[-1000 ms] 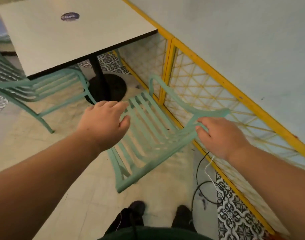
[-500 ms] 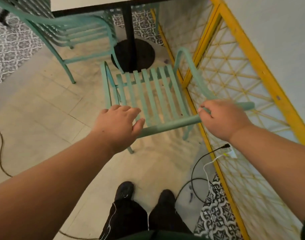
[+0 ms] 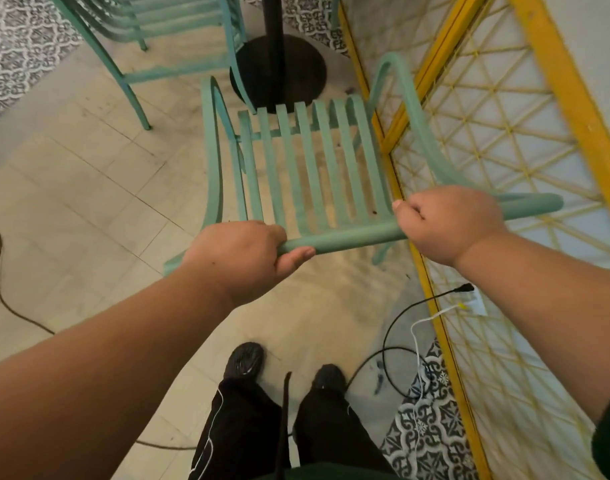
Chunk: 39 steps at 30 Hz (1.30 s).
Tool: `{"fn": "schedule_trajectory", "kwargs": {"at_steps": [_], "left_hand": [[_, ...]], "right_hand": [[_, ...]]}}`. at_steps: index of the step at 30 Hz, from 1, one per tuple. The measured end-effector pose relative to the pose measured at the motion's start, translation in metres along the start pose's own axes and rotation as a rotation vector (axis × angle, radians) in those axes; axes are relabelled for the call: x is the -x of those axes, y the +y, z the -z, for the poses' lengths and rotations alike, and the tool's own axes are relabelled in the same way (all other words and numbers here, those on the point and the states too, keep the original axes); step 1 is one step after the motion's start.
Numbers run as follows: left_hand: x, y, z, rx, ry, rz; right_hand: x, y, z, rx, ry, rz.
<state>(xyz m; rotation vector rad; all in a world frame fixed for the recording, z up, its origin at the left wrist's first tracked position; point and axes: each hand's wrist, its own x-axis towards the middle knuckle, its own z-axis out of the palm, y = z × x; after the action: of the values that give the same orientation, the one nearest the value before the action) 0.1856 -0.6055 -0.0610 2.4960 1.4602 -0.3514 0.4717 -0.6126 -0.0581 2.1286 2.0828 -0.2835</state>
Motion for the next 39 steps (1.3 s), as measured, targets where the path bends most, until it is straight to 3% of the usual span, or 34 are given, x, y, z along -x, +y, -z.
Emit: {"fn": "schedule_trajectory", "kwargs": {"at_steps": [39], "left_hand": [[-0.248,-0.071,0.092,-0.084,0.029,-0.011]], "right_hand": [[-0.266,0.056,0.047,0.097,0.198,0.013]]}}
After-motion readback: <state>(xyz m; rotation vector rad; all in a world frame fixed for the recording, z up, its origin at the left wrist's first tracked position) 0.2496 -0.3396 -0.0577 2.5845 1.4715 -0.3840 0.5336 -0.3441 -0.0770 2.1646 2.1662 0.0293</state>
